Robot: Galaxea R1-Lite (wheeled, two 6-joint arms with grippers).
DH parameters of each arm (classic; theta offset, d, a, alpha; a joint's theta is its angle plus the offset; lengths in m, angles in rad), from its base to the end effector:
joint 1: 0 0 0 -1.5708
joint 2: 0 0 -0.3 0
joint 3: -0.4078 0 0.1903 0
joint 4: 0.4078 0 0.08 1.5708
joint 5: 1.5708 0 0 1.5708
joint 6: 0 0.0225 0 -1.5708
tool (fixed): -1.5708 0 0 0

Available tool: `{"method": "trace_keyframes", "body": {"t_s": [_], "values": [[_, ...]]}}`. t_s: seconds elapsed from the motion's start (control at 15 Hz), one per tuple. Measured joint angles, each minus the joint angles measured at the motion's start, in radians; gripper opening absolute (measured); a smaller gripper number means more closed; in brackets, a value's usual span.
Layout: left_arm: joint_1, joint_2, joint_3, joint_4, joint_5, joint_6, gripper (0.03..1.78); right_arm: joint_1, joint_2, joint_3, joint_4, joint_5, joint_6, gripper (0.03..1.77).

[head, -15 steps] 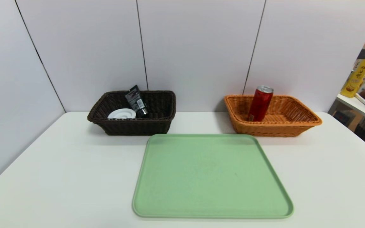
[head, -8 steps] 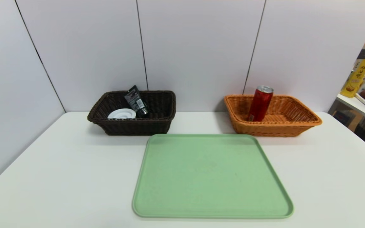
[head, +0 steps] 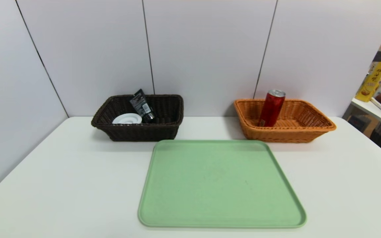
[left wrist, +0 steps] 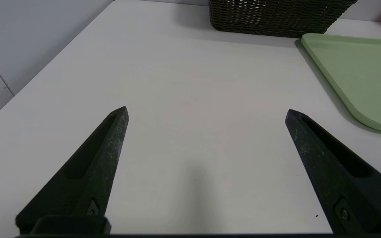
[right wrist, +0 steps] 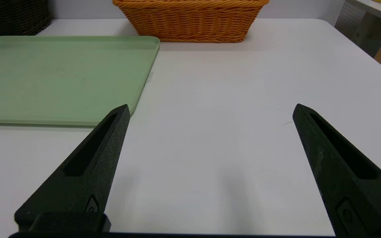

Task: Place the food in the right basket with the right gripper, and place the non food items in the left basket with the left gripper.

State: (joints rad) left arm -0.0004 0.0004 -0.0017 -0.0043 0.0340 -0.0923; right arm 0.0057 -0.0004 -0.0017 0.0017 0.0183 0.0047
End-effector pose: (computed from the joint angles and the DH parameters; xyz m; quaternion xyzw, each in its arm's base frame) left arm -0.0229 0.0008 0.0764 -0.0462 -0.0036 0.0167 0.9988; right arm -0.0230 0.0003 0.0758 0.0023 -0.0002 0.0120 0.9999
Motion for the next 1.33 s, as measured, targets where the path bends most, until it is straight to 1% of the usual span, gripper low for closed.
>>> {"method": "trace_keyframes", "body": {"t_s": [0.6, 0.87, 1.33], "values": [[0.0, 0.0, 0.0, 0.0, 0.0, -0.002, 1.69, -0.001, 0.0, 0.0, 0.0, -0.006, 0.009, 1.7], [-0.001, 0.0, 0.0, 0.0, 0.0, -0.007, 1.69, -0.001, 0.0, 0.0, 0.0, -0.018, 0.028, 1.7], [0.0, 0.0, 0.0, 0.0, 0.0, -0.007, 1.69, -0.001, 0.0, 0.001, 0.0, -0.018, 0.031, 1.7]]}}
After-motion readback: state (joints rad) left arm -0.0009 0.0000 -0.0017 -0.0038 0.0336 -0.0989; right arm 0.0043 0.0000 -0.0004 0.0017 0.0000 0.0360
